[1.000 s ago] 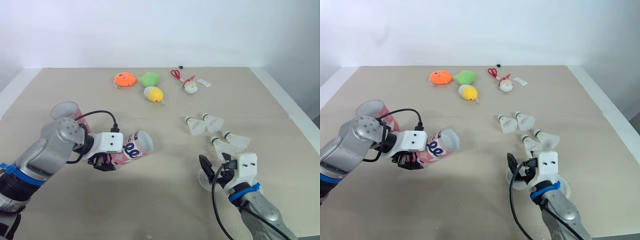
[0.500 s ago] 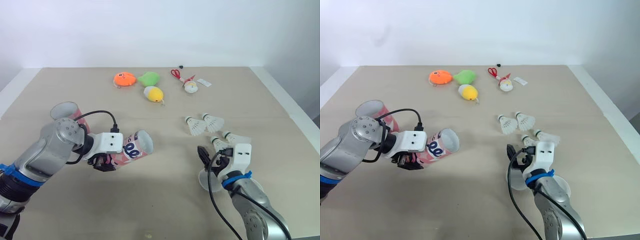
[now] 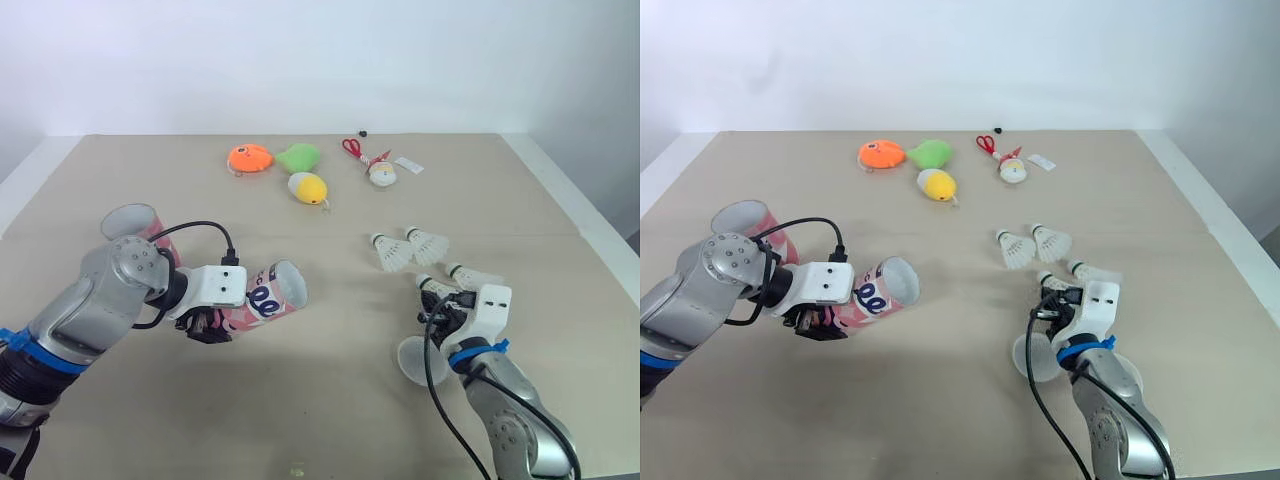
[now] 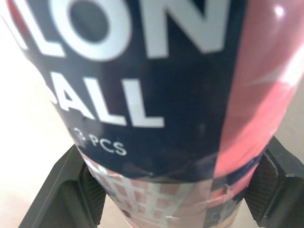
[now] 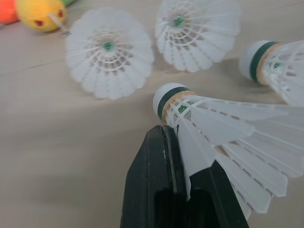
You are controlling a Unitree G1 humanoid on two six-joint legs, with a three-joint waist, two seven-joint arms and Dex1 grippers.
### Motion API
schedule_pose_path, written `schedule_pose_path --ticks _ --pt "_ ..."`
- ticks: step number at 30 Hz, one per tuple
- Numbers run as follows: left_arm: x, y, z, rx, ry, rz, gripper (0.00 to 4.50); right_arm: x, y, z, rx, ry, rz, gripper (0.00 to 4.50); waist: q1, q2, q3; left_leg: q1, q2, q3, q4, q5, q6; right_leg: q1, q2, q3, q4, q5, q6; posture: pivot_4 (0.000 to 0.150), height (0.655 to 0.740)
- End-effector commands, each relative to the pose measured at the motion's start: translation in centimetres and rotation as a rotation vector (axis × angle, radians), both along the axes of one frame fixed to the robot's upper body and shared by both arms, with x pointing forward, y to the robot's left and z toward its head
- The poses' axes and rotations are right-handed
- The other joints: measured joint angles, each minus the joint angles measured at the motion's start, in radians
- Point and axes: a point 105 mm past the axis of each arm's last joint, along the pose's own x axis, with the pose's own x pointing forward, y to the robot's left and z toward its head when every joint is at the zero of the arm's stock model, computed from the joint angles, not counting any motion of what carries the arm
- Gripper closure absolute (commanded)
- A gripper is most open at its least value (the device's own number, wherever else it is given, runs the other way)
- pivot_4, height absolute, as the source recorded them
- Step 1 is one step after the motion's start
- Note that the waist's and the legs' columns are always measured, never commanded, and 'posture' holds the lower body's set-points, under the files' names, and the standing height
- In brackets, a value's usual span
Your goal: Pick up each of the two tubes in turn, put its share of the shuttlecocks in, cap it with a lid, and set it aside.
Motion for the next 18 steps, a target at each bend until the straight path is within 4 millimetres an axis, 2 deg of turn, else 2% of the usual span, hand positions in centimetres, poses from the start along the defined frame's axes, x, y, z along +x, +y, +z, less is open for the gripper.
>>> schedule_pose_path --ticks 1,2,5,12,14,18 --pt "-0.7 -0.8 -0.9 -0.013 0.039 -0.032 1.23 -2.6 5.3 6.0 0.017 -0.243 0.424 4.49 -0.001 0.002 0.001 0.0 0.0 0.0 0.0 0.0 0.0 0.0 0.0 0.0 0.0 0.0 0.0 0.15 0.74" --pt "-0.7 -0.8 -0.9 -0.012 0.038 -0.032 1.23 -3.5 6.6 6.8 0.009 -0.274 0.547 4.49 -0.002 0.002 0.001 0.0 0.0 0.001 0.0 0.0 0.0 0.0 0.0 0.001 0.0 0.0 0.0 0.15 0.74" --pt "-0.6 -0.8 -1.0 -0.013 0.038 -0.033 1.23 -4.6 8.5 7.8 -0.076 -0.294 0.774 4.49 -0.002 0.002 0.001 0.001 0.0 0.0 0.0 0.0 0.001 0.001 0.0 0.0 0.0 0.001 0.0 0.15 0.74" --pt "-0.4 -1.0 -1.0 -0.017 0.034 -0.032 1.23 -2.5 11.2 8.8 -0.407 -0.368 1.01 4.49 -0.001 0.001 0.002 0.0 -0.001 -0.001 0.001 0.0 0.001 0.001 0.0 -0.001 -0.001 0.0 0.001 0.15 0.74" --pt "-0.4 -1.0 -1.1 -0.018 0.034 -0.029 1.23 -1.5 12.0 9.0 -0.442 -0.396 1.03 4.49 -0.001 0.0 0.002 0.0 -0.001 -0.001 0.001 0.0 0.002 0.001 0.0 -0.001 -0.001 0.0 0.001 0.15 0.74" --pt "-0.5 -1.0 -1.1 -0.021 0.032 -0.024 1.23 -1.7 14.0 9.3 -0.493 -0.429 1.151 4.49 0.0 0.001 0.002 0.0 -0.001 -0.001 0.001 0.0 0.002 0.001 0.0 -0.001 0.0 0.0 0.001 0.15 0.74"
